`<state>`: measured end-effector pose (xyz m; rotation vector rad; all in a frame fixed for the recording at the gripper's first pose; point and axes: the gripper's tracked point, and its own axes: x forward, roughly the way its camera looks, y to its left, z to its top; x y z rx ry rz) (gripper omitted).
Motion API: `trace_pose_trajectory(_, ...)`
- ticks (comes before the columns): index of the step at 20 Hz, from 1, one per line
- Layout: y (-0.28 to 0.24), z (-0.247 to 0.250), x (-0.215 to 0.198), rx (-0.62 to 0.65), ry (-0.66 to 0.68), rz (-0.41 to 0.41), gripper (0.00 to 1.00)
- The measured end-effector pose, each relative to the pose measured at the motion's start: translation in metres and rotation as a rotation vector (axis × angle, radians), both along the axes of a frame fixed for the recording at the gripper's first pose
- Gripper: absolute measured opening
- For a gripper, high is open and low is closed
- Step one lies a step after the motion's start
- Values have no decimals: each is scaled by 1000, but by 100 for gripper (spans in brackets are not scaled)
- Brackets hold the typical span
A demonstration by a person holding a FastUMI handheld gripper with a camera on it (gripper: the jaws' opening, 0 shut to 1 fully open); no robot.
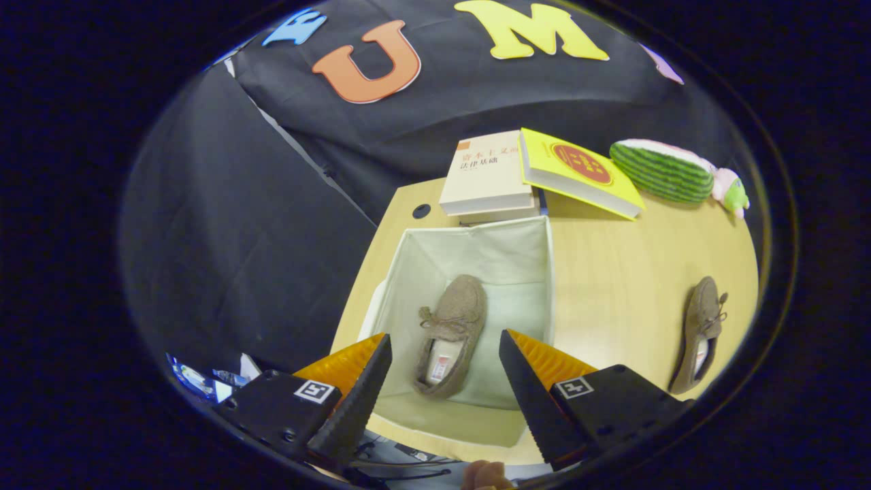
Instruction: Open the storage box then place both shoes into the box .Put the left shoe in first, then the right shoe, with the right side of both shoes facing outward in a uniform manner.
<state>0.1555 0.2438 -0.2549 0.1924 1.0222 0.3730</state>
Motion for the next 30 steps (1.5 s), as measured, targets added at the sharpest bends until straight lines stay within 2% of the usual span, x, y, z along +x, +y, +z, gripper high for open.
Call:
trace_pose_trajectory(5, -45, 16, -7, -79, -33, 0, 100)
trace_pose_trajectory(10, -120, 11, -15, -183, -10, -42, 100)
trace_pose_trajectory(21, -303, -39, 1, -317, 67, -241, 100)
trace_pose_trajectory(25, -346, -63, -9, -374, 126, -248, 100)
trace_pose_trajectory(30, -367, -96, -28, -382, 232, -223, 100)
